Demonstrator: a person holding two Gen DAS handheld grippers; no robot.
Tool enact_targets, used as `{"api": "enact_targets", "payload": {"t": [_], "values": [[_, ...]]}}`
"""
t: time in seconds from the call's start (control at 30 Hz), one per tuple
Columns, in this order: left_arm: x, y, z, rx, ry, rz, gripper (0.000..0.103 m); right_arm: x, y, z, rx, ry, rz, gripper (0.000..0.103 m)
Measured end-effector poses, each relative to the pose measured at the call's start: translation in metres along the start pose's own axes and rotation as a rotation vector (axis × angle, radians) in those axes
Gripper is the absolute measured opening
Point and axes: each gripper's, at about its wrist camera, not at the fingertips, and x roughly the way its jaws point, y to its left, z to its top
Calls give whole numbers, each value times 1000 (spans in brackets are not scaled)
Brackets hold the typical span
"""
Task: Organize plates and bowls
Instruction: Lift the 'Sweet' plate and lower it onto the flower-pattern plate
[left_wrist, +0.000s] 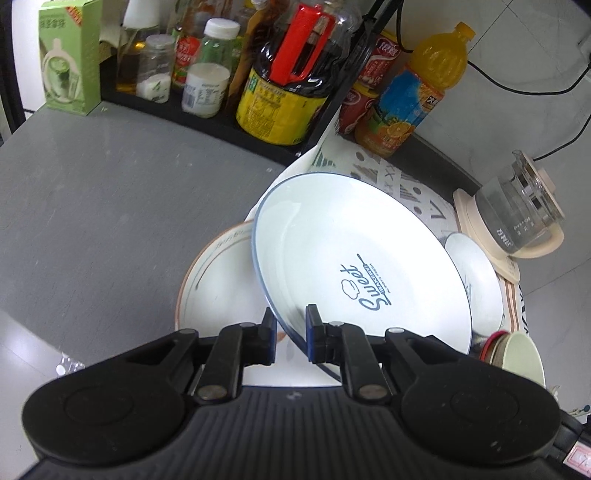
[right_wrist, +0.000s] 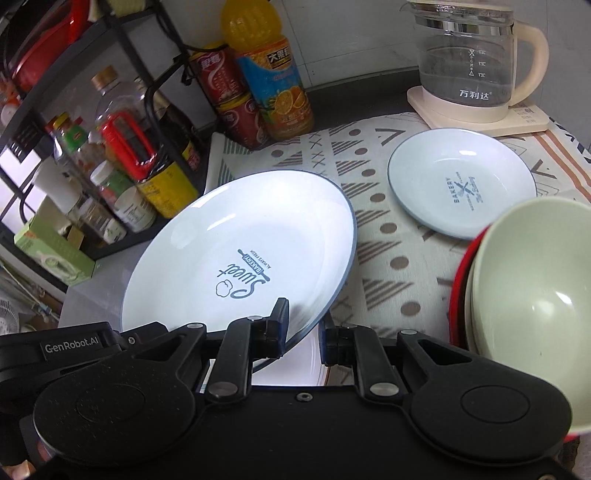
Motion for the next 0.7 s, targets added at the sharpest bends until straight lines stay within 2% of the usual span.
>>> {"api": "enact_targets", "payload": {"t": [0.3, 0.7], "values": [[-10, 12, -20, 1, 20, -1, 14, -10, 7, -24, -44, 6, -28, 16], [-11, 24, -31, -22, 46, 10, 16, -16, 12, -38, -123, 14, -49, 17]]}}
